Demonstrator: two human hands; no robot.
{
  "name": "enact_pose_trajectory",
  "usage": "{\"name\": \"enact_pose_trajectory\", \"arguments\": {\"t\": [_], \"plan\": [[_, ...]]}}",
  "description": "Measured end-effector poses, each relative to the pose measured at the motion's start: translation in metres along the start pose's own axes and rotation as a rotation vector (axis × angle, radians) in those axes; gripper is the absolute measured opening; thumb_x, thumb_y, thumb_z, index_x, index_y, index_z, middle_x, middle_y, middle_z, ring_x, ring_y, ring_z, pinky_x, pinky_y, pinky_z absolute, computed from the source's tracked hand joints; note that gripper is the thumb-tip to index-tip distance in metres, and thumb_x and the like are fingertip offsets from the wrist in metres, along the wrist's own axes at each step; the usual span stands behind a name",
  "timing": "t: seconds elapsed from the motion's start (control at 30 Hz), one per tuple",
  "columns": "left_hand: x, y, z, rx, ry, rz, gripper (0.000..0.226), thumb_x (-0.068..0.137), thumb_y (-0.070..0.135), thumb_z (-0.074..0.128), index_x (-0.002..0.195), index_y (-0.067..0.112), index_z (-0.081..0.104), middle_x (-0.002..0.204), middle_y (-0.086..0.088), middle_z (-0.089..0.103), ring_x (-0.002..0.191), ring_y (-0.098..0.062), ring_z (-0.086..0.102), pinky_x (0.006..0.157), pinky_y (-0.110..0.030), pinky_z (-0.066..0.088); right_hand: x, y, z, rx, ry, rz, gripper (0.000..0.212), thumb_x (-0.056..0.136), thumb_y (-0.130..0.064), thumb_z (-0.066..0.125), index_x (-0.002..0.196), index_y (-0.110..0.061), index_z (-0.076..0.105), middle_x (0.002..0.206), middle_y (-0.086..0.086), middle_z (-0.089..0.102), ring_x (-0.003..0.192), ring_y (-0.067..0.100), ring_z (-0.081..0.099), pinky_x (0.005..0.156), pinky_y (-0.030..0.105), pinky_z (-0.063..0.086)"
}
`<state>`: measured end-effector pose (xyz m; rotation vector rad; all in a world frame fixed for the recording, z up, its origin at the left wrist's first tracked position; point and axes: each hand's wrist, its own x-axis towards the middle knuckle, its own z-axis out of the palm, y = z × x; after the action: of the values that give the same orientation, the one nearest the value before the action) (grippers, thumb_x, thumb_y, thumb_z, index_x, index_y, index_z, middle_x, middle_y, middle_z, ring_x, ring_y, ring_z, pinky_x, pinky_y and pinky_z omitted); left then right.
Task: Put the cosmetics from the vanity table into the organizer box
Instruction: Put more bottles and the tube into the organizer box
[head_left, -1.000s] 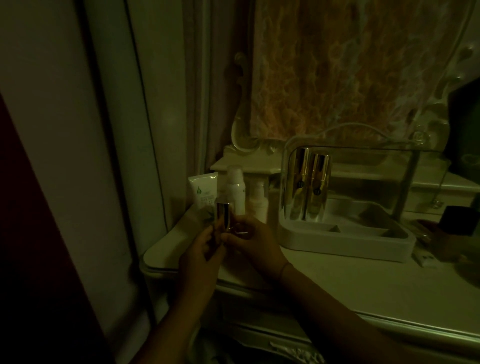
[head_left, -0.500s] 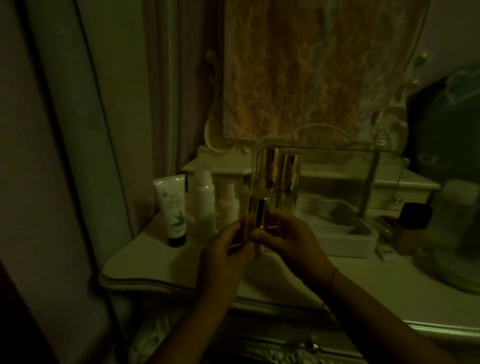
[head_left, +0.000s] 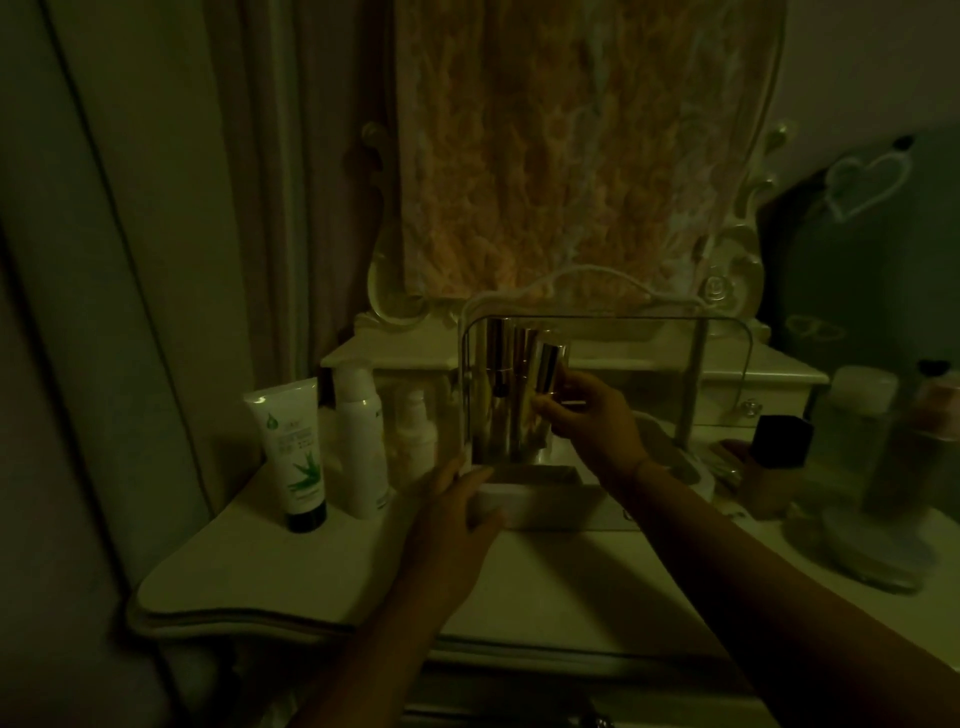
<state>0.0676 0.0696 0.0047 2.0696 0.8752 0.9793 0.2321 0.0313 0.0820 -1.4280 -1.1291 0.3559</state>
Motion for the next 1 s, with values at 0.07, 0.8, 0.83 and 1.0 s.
{"name": "enact_pose_trajectory", "arguments": {"t": [0.07, 0.8, 0.83, 1.0], "plan": [[0.0, -0.001, 0.0, 0.006, 0.029, -0.011, 0.045, 0.086, 0.019, 0.058, 0.13, 0.025, 0.047, 0.152, 0.005, 0.019, 0.13, -0.005, 0.025, 0.097, -0.019, 0.031, 0.002, 0.004, 0.005, -0.02, -0.012, 0.015, 0.045, 0.083, -0.015, 0.064, 0.126, -0.01, 0.054, 0.107, 0.009, 0.066, 0.097, 0.024, 0.063, 0.086, 0.035, 0.053], [0.002, -0.002, 0.0, -0.02, 0.079, -0.025, 0.039, 0.089, 0.019, 0.054, 0.127, 0.023, 0.049, 0.149, 0.001, 0.027, 0.134, -0.015, 0.03, 0.105, -0.031, 0.037, 0.01, 0.019, 0.025, -0.094, 0.053, 0.089, 0.042, 0.08, -0.015, 0.069, 0.119, -0.007, 0.056, 0.112, 0.011, 0.065, 0.086, 0.013, 0.061, 0.071, 0.022, 0.052], [0.002, -0.002, 0.0, -0.023, 0.081, -0.025, 0.039, 0.089, 0.019, 0.054, 0.127, 0.023, 0.049, 0.149, 0.001, 0.027, 0.134, -0.015, 0.03, 0.105, -0.03, 0.037, 0.01, 0.019, 0.026, -0.097, 0.058, 0.086, 0.042, 0.08, -0.015, 0.069, 0.12, -0.007, 0.056, 0.111, 0.011, 0.065, 0.085, 0.013, 0.061, 0.069, 0.019, 0.051], [0.003, -0.004, 0.001, -0.029, 0.082, -0.025, 0.038, 0.089, 0.02, 0.055, 0.126, 0.024, 0.051, 0.148, 0.002, 0.029, 0.133, -0.014, 0.032, 0.105, -0.031, 0.037, 0.012, 0.019, 0.026, -0.136, 0.095, 0.077, 0.044, 0.08, -0.016, 0.07, 0.121, -0.007, 0.056, 0.114, 0.01, 0.065, 0.095, 0.018, 0.062, 0.078, 0.027, 0.052]]}}
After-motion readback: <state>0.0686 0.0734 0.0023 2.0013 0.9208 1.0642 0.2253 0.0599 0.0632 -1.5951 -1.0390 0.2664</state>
